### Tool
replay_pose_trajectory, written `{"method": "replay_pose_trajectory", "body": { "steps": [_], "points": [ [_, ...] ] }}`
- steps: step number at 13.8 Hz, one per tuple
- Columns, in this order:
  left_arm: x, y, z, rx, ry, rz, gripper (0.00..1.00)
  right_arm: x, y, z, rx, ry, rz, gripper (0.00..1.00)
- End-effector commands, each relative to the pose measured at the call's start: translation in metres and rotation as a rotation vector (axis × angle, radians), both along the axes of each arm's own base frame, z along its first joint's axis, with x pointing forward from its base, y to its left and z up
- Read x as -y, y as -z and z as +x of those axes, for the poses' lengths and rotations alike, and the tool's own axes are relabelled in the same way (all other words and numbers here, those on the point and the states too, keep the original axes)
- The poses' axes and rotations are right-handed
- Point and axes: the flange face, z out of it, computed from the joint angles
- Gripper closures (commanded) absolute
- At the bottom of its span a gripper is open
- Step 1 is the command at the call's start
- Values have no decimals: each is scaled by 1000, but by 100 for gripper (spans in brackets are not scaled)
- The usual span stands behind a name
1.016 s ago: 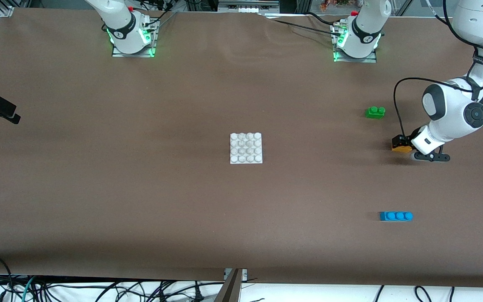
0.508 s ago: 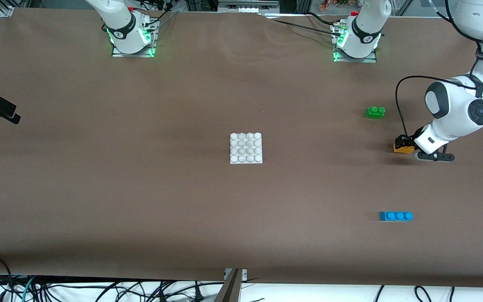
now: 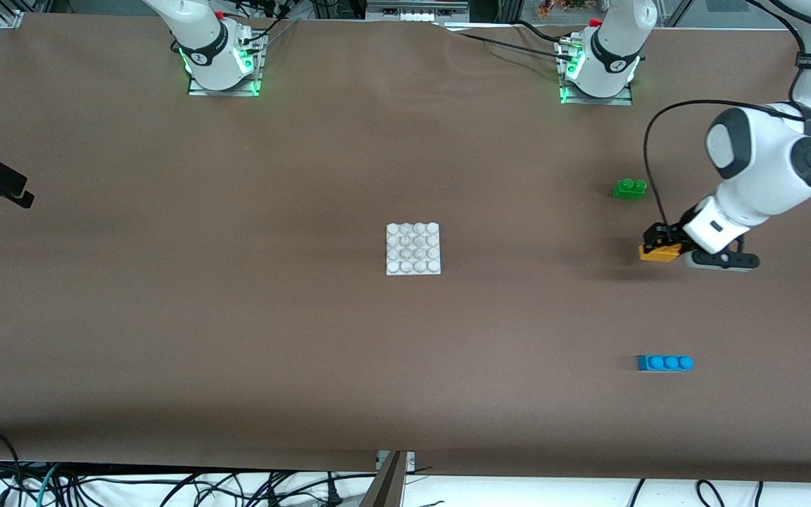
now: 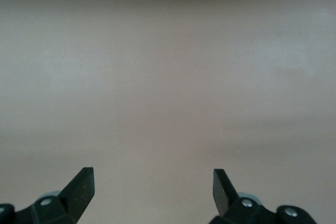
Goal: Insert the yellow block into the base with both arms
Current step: 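Lift the yellow block and carry it over the white base plate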
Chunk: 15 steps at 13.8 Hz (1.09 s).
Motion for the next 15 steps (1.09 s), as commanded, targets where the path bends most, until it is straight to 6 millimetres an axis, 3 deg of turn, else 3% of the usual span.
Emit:
{"method": "replay_pose_trajectory", "body": {
  "steps": [1,6,8,11,14,15],
  "points": [
    [87,-18,2,-7,-46,-27,100,2,-1,-1,4,-7,5,0],
    [242,-9,4,-32,-75,-50,100,2,-1,-1,4,-7,5,0],
    [293,1,5,-47,-96,-55,100,2,-1,-1,4,-7,5,0],
    [369,30,-20,-90,-89,-43,100,2,0,-1,3,-7,5,0],
    [425,48,-27,-97,-149,-50,100,5,3,0,-5,-2,5,0],
    [436,55,-31,-105,-162,-47,100,5,3,0,-3,-2,5,0]
  ]
}}
